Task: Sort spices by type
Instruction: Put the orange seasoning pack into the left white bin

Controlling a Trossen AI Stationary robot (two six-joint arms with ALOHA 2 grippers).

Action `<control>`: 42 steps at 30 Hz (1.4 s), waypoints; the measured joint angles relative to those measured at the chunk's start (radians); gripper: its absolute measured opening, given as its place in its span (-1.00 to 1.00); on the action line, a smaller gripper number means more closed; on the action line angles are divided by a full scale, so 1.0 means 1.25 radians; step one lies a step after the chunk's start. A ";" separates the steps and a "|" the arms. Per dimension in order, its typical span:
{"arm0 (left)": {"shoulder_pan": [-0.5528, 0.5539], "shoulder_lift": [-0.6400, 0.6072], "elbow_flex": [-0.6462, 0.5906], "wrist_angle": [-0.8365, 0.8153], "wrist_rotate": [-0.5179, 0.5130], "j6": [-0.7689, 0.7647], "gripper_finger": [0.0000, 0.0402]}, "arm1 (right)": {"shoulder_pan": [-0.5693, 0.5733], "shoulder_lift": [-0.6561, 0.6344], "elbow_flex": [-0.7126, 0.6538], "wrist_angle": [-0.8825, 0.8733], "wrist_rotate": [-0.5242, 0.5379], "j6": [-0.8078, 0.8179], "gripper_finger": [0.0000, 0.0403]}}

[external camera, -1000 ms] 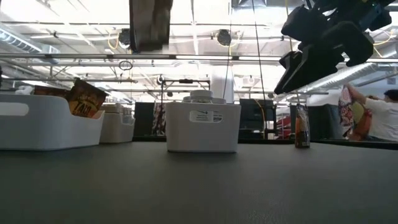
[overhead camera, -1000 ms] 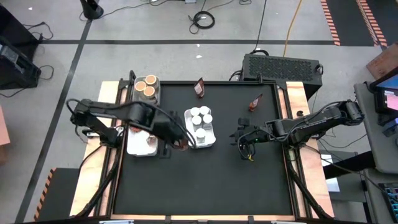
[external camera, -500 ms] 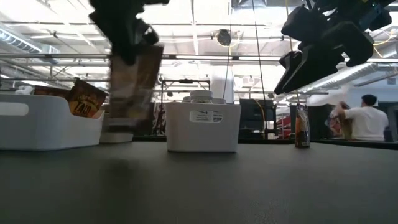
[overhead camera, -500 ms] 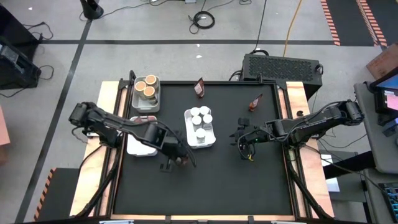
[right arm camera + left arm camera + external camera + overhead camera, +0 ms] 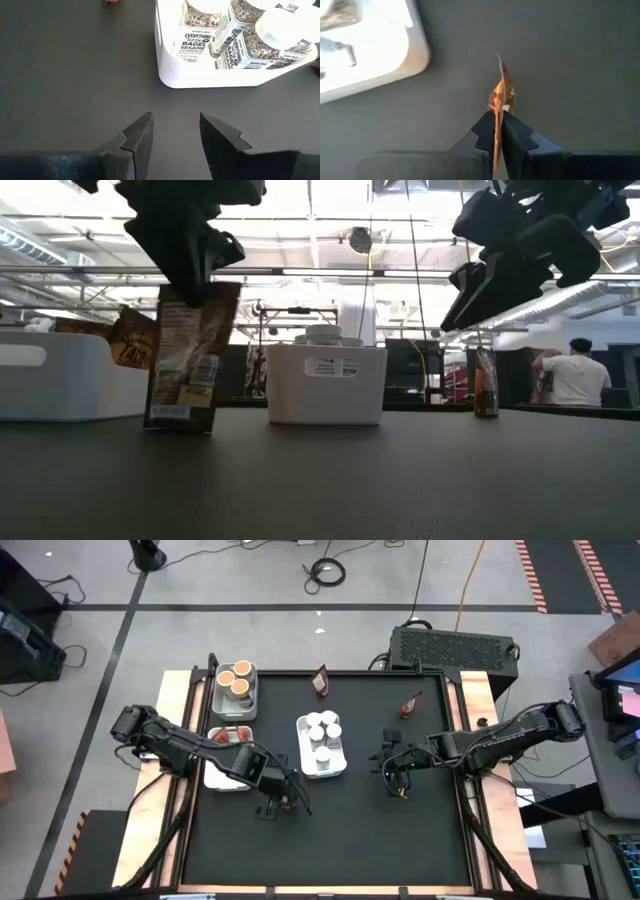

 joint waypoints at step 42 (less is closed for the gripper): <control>0.070 -0.015 0.265 -0.189 -0.075 -0.658 -0.55 | 0.000 0.000 -0.001 0.000 -0.001 -0.030 -0.28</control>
